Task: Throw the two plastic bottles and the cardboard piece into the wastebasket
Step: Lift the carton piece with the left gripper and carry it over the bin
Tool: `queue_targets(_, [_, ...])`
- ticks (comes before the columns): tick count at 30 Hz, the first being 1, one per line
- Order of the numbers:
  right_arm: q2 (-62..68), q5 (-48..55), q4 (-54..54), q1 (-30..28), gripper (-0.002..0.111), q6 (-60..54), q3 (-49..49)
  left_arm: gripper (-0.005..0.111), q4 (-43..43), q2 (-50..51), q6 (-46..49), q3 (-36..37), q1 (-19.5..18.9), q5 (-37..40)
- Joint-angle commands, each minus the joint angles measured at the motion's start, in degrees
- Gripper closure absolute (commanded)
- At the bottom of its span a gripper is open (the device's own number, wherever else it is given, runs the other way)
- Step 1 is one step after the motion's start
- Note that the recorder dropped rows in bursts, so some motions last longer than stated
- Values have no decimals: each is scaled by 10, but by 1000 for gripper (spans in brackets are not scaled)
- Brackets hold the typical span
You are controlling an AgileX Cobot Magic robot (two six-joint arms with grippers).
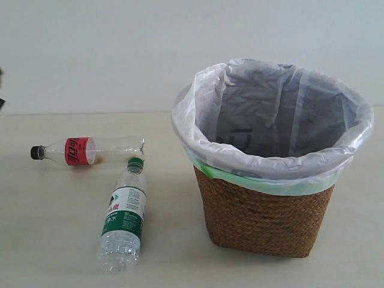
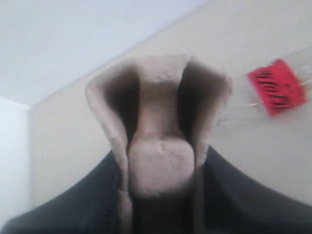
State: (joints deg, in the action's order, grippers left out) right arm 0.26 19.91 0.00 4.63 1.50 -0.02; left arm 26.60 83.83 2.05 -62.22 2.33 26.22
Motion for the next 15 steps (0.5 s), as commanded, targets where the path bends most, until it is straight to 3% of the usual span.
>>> queue_targets(1, [-3,-4,-5,-4,108,-2,0,103,197,-18,-182,-47,-1,111])
queue_targets(6, [-3,-4,-5,-4,108,-2,0,103,156,-17,-193,-52,2,102])
queue_targets(11, [-3,-4,-5,-4,108,-2,0,103,-36,1,-162,-52,8,29])
queue_targets(15, [-3,-4,-5,-4,108,-2,0,103,-217,26,-11,-52,46,-15])
